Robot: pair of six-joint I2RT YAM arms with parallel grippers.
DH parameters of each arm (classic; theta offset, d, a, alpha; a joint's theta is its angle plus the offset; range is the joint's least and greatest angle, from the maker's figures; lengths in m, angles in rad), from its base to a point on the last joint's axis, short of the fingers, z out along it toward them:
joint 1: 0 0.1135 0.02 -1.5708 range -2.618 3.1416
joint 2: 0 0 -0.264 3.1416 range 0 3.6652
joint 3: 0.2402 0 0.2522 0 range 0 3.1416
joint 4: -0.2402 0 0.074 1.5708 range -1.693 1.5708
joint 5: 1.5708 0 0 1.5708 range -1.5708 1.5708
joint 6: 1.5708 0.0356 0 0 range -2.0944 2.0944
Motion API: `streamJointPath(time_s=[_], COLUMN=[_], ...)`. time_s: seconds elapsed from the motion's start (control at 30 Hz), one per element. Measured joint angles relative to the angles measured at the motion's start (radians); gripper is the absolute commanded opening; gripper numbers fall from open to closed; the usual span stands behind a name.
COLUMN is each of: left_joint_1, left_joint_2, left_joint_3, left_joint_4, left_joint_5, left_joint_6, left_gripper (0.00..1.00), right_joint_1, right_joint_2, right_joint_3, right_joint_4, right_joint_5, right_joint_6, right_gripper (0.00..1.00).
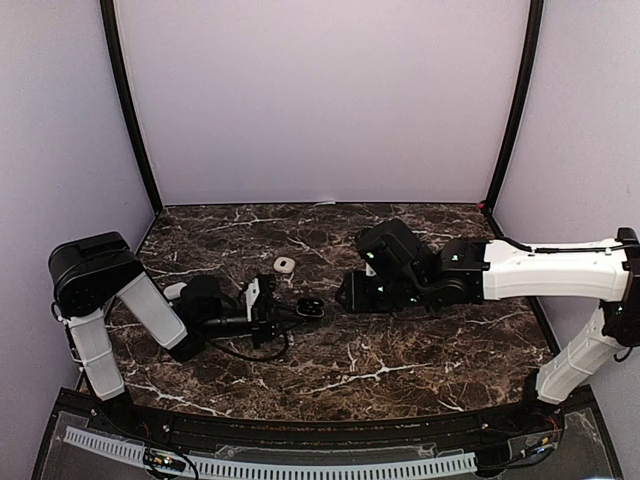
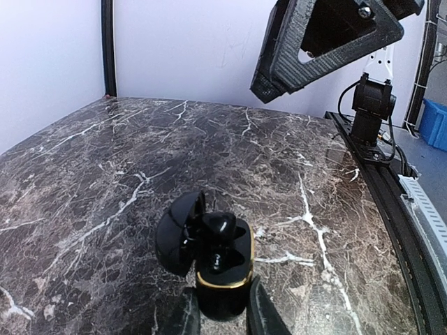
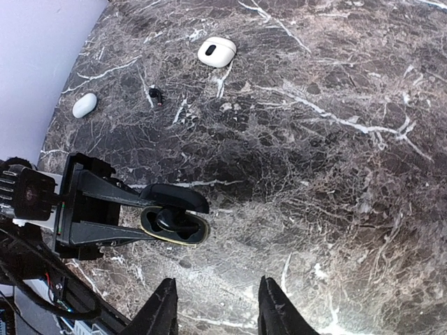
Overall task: Insert the wireless bluetooth earbuds into the charging case
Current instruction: Adjust the right earbud in the right side groove of the charging case.
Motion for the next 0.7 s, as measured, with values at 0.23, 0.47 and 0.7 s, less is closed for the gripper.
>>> streamJointPath(time_s=[0.23,0.47,0.7], left_joint_1=[-0.002,-0.008,-0.011], left_joint_2=[0.021,0.016,0.010], left_joint_3=[0.000,0.000,0.000], left_joint_4=[0.011,0.005,-0.013], left_joint_5=[0.000,0.000,-0.008], left_joint_6=[0.011,0.041,0.068], left_gripper=[0.00,0.00,0.00], right_joint_1=[0.026,0.048,0.050], right_joint_2=[0.086,0.178,0.223], right_joint_3=[0.083,0.148,0.184], right_joint_4=[-0.031,-0.037,-0.051], right_joint_5=[-0.016,-0.030,-0.028], right_joint_6=[0.055,0.072,0.077], right_gripper=[0.32,0.36,0.62])
